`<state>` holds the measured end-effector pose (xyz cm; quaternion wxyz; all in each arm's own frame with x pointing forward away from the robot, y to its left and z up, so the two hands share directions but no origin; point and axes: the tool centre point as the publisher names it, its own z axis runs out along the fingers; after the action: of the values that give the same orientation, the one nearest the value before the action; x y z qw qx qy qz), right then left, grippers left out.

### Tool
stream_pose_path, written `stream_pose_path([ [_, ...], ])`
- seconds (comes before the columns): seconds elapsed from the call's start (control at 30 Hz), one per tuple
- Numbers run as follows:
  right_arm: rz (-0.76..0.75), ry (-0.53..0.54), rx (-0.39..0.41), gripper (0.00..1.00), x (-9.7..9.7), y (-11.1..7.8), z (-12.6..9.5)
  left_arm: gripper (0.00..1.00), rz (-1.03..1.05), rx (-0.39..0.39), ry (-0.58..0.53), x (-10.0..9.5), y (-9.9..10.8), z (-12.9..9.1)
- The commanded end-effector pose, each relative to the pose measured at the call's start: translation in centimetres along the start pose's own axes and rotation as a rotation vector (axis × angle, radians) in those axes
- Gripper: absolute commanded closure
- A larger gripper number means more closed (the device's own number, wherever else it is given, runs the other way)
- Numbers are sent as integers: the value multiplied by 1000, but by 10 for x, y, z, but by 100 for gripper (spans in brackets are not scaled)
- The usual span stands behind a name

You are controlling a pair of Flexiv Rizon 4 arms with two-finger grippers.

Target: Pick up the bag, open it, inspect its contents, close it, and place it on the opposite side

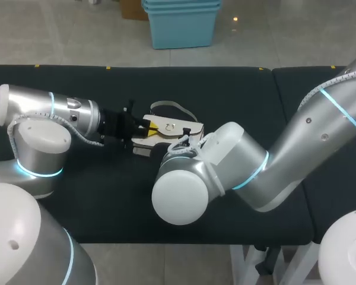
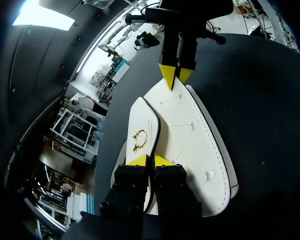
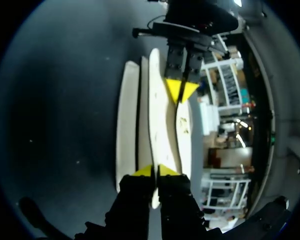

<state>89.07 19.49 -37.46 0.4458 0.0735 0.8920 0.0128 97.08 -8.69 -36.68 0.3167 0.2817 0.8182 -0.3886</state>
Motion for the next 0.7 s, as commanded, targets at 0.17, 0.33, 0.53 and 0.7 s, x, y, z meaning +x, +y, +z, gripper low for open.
stream_pose_path([
  [0.17, 0, -2, 2, 100, 3, 1, 0, 100, 3, 34, -30, 4, -6, -1],
  [0.33, 0, -2, 2, 100, 3, 1, 0, 43, 25, 53, -43, 1, -15, -5],
  [0.53, 0, -2, 2, 100, 3, 1, 0, 0, 57, 72, -82, -7, -26, -21],
  [0.7, 17, 7, -19, 76, -1, 0, -3, 0, 70, 89, -101, -12, -35, -33],
])
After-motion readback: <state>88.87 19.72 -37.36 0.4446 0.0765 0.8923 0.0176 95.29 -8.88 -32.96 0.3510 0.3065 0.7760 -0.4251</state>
